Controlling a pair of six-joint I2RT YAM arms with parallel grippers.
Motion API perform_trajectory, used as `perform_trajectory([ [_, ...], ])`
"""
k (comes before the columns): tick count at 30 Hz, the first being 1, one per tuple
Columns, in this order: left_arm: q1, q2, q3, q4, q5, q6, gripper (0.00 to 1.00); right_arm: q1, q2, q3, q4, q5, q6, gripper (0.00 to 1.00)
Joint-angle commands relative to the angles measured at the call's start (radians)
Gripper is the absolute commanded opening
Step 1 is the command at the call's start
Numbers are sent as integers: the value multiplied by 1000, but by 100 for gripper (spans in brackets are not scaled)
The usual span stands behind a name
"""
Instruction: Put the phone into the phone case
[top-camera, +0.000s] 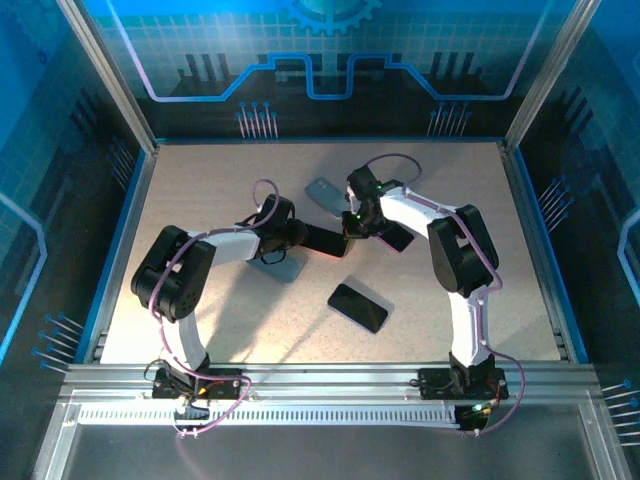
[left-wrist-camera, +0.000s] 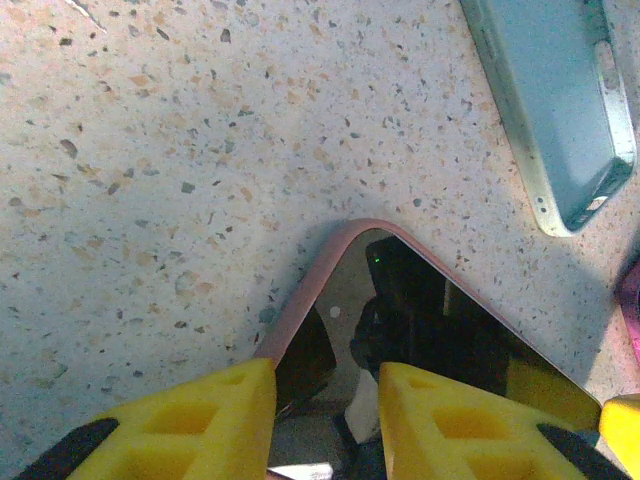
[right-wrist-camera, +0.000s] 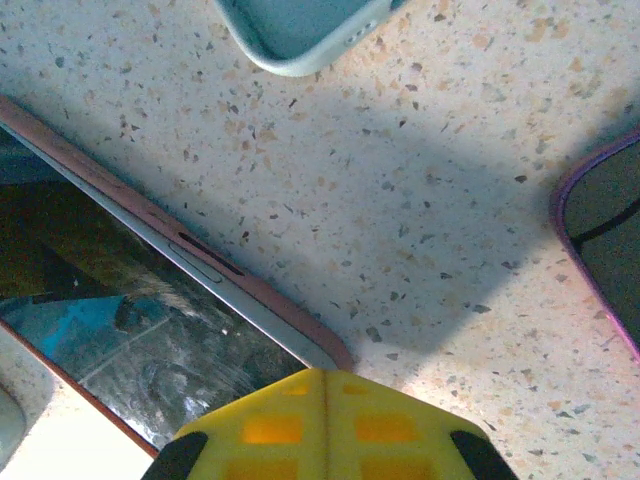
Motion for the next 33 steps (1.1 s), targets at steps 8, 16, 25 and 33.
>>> perform_trajectory([
  [8, -13, 10, -21, -50, 9, 4, 33, 128, 122, -189, 27, -4, 45, 0],
  [16, -23, 20, -23, -41, 9, -4, 34, 144, 208, -209, 59, -44, 72, 0],
  [25, -29, 28, -23, -35, 5, -14, 34, 152, 238, -224, 82, -63, 89, 0],
  [33, -29, 49, -10, -35, -6, -30, 33, 156, 216, -247, 101, -90, 104, 0],
])
